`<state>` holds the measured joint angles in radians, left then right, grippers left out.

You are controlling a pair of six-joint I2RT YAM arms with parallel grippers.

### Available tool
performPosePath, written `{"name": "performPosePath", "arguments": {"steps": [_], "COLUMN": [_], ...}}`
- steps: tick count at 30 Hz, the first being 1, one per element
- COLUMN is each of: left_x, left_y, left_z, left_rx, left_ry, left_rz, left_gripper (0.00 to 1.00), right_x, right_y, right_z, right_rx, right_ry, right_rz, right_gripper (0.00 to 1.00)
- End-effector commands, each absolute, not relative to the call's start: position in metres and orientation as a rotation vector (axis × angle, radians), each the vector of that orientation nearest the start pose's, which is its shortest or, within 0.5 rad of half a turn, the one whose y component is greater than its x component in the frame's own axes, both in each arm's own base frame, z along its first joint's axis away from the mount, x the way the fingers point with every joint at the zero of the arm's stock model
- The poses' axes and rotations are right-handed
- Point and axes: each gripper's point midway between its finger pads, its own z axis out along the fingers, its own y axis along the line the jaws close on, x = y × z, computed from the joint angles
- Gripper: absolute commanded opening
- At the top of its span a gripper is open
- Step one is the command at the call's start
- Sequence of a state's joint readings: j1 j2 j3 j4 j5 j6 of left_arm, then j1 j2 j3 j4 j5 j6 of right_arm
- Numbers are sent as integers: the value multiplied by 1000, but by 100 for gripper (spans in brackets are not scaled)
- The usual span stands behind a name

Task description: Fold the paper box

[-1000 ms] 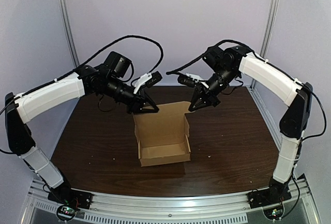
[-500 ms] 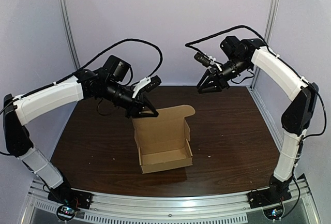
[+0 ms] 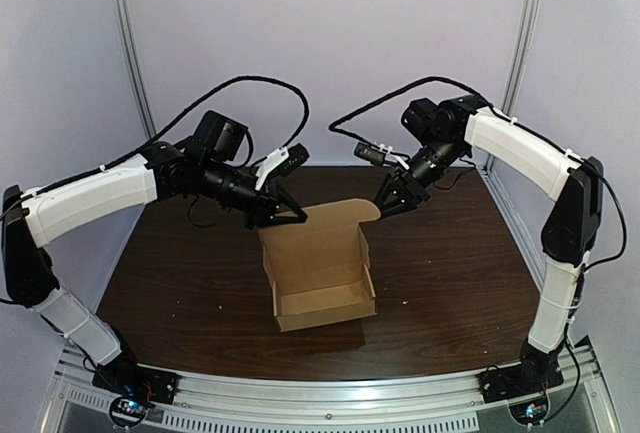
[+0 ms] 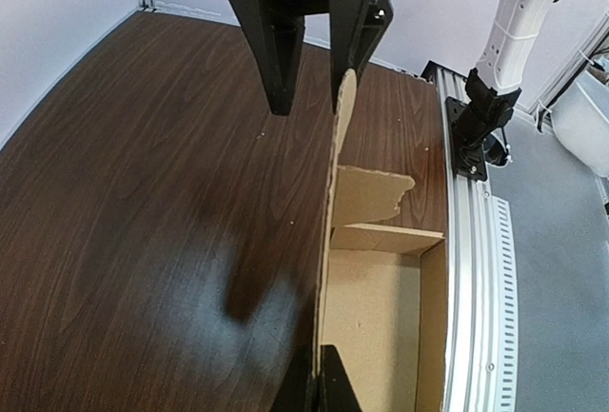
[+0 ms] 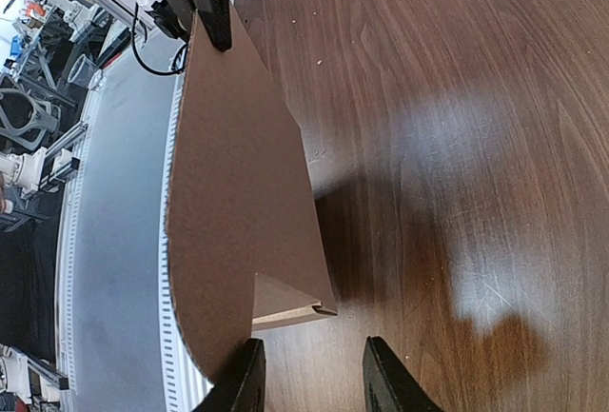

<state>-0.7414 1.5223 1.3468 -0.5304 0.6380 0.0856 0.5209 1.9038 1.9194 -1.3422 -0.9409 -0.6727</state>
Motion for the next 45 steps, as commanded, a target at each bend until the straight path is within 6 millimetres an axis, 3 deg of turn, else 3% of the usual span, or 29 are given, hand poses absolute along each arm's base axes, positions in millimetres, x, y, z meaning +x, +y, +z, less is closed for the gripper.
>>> {"name": "performPosePath", "arguments": {"steps": [1, 7, 14, 24, 38, 45], "left_x": [254, 259, 254, 250, 241, 235], "left_y": [-362, -364, -367, -366, -371, -373], "left_z": [262, 259, 256, 255, 262, 266], "left_rx": [1172, 1145, 1160, 1177, 1205, 1223], "left_ry": [1947, 1972, 1981, 1989, 1949, 1922], "left_rz": [-1035, -1034, -1081, -1098, -1180, -1221], "left_gripper": [0, 0, 0, 0, 0, 0], "right_x": [245, 239, 227, 217, 211, 203], "right_y": [310, 312, 315, 307, 323, 337], "right_z": [264, 270, 292, 299, 299, 291], "right_rx": [-1574, -1573, -1549, -1581, -1574, -1604], "right_ry": [2093, 2080, 2007, 1973, 1935, 1931], "right_rz": [1330, 1356, 1468, 1509, 1648, 1706], "right_gripper": [36, 39, 48, 49, 56, 54]}}
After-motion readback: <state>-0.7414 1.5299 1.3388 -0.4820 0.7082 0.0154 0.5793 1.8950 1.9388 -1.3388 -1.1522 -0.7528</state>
